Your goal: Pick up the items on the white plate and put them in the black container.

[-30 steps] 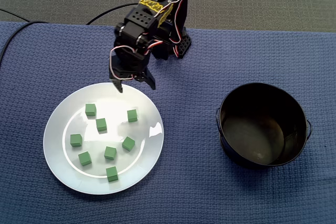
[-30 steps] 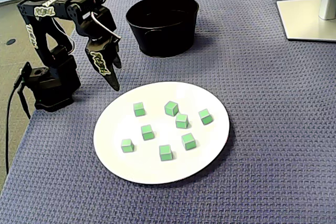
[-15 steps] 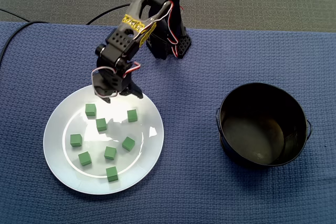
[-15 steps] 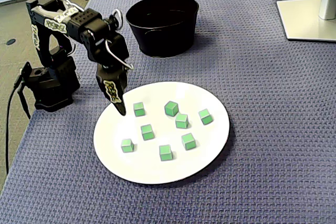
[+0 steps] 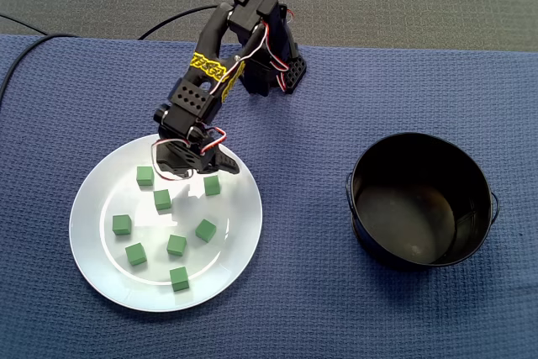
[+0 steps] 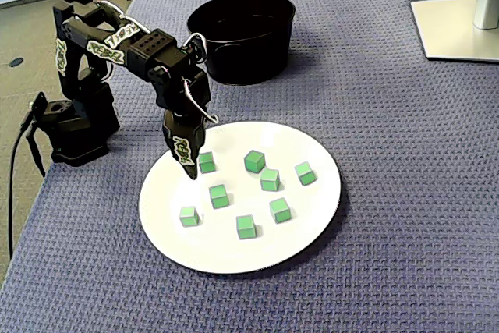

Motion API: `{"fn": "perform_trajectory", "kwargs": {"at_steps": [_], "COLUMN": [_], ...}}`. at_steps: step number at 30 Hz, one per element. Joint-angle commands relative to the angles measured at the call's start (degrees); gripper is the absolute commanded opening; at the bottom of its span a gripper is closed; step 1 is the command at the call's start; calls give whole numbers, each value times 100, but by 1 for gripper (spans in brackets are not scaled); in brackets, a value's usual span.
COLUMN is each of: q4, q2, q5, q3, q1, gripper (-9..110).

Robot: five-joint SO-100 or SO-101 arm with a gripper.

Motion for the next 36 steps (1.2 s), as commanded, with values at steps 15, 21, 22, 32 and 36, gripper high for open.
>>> {"fn": "perform_trajectory", "kwargs": {"at_steps": [15, 21, 22, 32, 36], "q4": [-492, -492, -492, -765, -896], "q2": [-308, -237, -229, -26, 193], "q5": [316, 439, 457, 721, 923], "q3": [-62, 158, 202, 721, 958], "q1": [-149, -229, -237, -316, -299], "gripper": [25, 18, 16, 0, 0]}}
